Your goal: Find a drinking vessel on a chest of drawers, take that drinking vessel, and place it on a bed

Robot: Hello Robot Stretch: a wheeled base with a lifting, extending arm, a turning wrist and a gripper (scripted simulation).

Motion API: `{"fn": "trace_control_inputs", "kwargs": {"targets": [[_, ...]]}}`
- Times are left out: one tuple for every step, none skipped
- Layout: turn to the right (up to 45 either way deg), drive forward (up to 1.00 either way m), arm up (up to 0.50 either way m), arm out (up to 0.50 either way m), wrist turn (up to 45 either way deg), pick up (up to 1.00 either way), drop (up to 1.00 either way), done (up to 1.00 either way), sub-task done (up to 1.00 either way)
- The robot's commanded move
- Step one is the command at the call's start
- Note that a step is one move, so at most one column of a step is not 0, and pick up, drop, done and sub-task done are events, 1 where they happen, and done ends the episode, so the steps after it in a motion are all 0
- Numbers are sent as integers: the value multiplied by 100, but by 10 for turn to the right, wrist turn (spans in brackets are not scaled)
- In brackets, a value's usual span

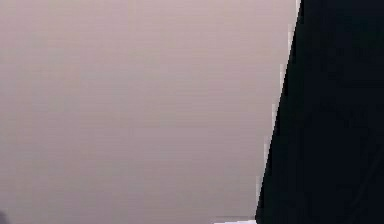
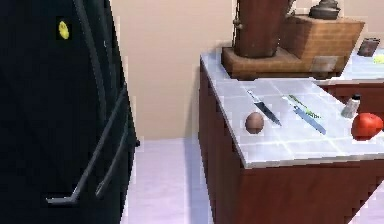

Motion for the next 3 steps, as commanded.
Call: {"fn": "trace_control_inputs", "kwargs": {"targets": [[-30, 0, 0, 0, 0, 0, 0, 0, 0], [450, 0, 0, 0, 0, 0, 0, 0, 0], [390, 0, 0, 0, 0, 0, 0, 0, 0]]}}
